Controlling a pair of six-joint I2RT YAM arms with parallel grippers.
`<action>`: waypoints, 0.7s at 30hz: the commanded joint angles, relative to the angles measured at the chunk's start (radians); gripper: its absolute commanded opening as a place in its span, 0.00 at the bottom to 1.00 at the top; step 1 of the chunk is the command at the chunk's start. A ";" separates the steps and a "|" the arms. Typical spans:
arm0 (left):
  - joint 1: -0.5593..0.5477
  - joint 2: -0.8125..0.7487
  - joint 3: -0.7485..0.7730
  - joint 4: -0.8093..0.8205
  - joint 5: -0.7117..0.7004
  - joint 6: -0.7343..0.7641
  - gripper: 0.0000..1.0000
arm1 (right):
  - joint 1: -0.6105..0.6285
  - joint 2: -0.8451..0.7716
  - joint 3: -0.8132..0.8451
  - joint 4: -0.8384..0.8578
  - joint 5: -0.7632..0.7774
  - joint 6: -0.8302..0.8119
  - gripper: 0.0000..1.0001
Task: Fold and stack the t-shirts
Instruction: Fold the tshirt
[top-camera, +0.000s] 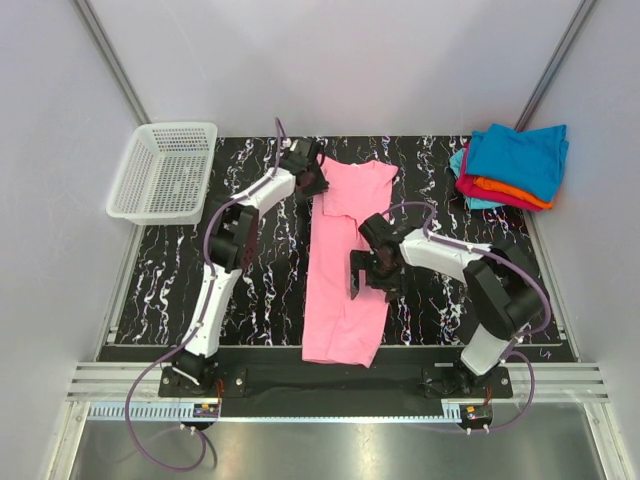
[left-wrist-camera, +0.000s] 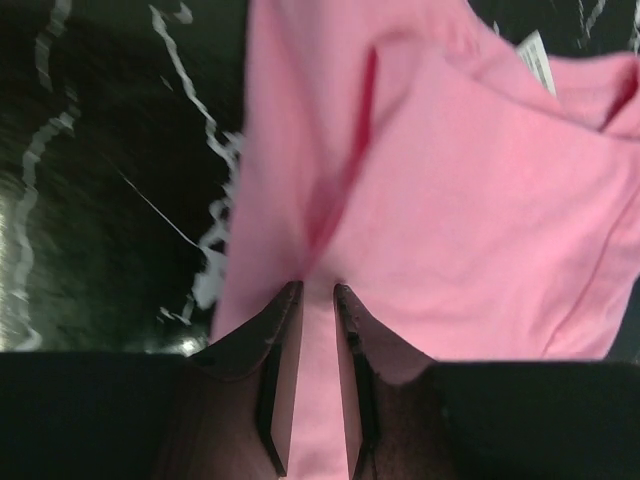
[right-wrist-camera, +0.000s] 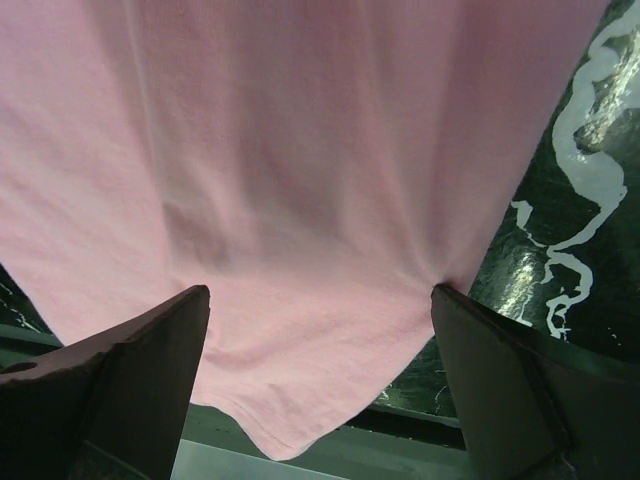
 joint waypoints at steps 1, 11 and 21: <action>0.038 0.053 0.089 -0.010 -0.021 -0.007 0.25 | -0.009 0.076 0.051 -0.060 0.099 -0.063 1.00; 0.081 0.064 0.131 0.055 0.065 0.048 0.26 | -0.036 0.127 0.184 -0.080 0.147 -0.129 1.00; 0.077 -0.187 -0.128 0.160 0.113 0.096 0.27 | -0.037 -0.044 0.218 -0.160 0.207 -0.134 1.00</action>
